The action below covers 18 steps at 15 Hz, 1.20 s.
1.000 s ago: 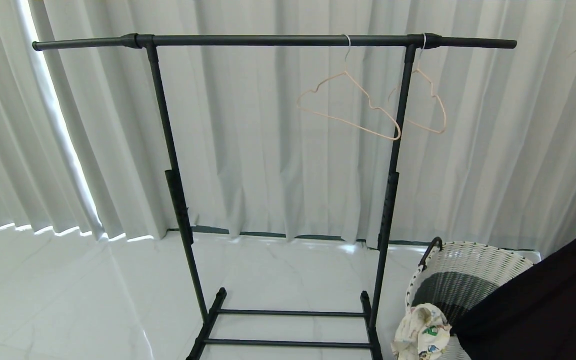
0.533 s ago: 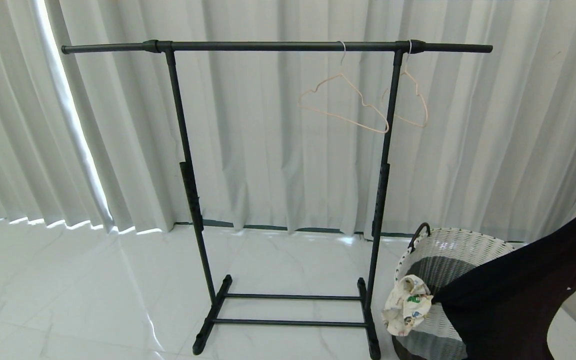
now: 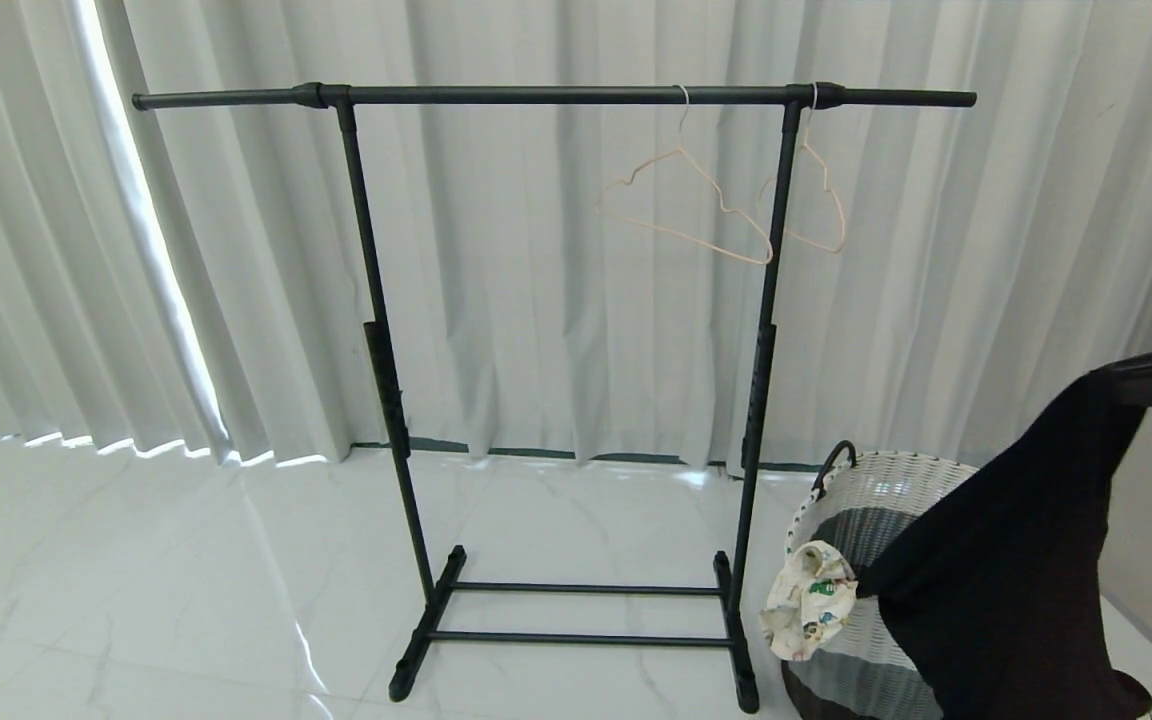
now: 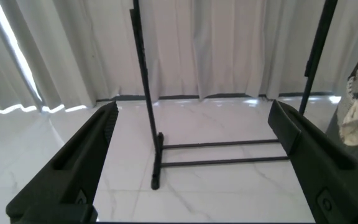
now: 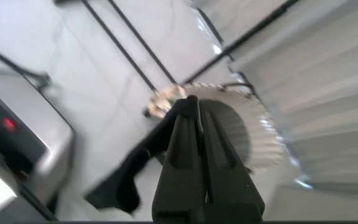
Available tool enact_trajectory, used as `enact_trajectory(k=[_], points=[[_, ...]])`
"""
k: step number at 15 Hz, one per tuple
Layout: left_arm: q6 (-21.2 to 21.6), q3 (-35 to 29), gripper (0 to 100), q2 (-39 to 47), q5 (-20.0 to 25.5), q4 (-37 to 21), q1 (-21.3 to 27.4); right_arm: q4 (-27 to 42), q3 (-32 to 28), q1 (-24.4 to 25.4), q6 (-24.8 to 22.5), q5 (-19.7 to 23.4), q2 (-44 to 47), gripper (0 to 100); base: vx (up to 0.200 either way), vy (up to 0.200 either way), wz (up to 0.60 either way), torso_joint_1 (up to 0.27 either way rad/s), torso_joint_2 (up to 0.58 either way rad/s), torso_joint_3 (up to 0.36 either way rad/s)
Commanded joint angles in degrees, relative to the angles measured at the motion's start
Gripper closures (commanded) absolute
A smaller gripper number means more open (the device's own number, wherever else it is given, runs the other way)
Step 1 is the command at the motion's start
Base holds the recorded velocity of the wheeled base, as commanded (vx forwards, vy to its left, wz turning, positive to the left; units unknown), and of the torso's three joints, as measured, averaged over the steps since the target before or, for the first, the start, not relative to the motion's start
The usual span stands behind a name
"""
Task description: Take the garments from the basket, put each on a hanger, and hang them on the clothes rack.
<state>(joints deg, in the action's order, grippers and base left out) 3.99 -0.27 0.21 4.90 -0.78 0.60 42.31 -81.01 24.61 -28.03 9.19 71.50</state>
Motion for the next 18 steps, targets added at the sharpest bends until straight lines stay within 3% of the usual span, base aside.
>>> enact_trajectory(k=[1, 3, 4, 6, 8, 11, 14, 15, 17, 18], points=[[-1.53, 0.09, 0, -0.03, -0.24, 0.08, 0.02, -2.59, 0.06, 1.23, 1.57, 0.3, 5.58, 100, 0.0, 0.0, 0.0, 0.0, 0.0, 0.0], [-1.26, -0.61, 0, 0.06, 0.2, 0.25, 0.02, -3.82, -1.61, 1.23, 1.57, 1.44, 8.39, 100, 0.0, 0.0, 0.0, 0.0, 0.0, 0.0], [-3.02, -7.03, 0, 5.07, 1.34, 0.6, 1.25, -3.82, -2.4, 1.23, 1.57, 2.15, 9.54, 100, 0.0, 0.0, 0.0, 0.0, 0.0, 0.0], [-10.93, -22.5, 0, 23.87, 1.34, 5.17, 5.03, -3.91, -3.1, 1.23, 1.66, 2.41, 11.03, 100, 0.0, 0.0, 0.0, 0.0, 0.0, 0.0], [-11.28, -34.36, 0, 42.95, 1.34, 10.18, 6.08, -4.87, -3.02, 1.23, 1.66, 3.11, 12.26, 100, 0.0, 0.0, 0.0, 0.0, 0.0, 0.0], [-11.11, -40.69, 0, 60.26, 0.99, 17.66, 20.94, -6.37, -3.02, 1.49, 1.66, 3.46, 13.49, 100, 0.0, 0.0, 0.0, 0.0, 0.0, 0.0], [-10.4, -42.53, 0, 72.83, -3.49, 18.71, 32.89, -6.37, -2.93, 2.72, 1.75, 3.46, 13.84, 100, 0.0, 0.0, 0.0, 0.0, 0.0, 0.0], [-10.4, -43.5, 0, 78.63, -4.9, 18.62, 40.36, -6.37, -2.93, 3.69, 1.75, 3.46, 13.84, 100, 0.0, 0.0, 0.0, 0.0, 0.0, 0.0], [-10.14, -42.53, 0, 86.37, -4.72, 18.62, 50.38, -6.37, -2.93, 5.01, 1.75, 3.46, 13.84, 100, 0.0, 0.0, 0.0, 0.0, 0.0, 0.0], [-10.23, -42.36, 0, 88.39, -4.72, 18.62, 51.61, -6.37, -2.84, 5.27, 1.75, 3.46, 13.84, 100, 0.0, 0.0, 0.0, 0.0, 0.0, 0.0]])
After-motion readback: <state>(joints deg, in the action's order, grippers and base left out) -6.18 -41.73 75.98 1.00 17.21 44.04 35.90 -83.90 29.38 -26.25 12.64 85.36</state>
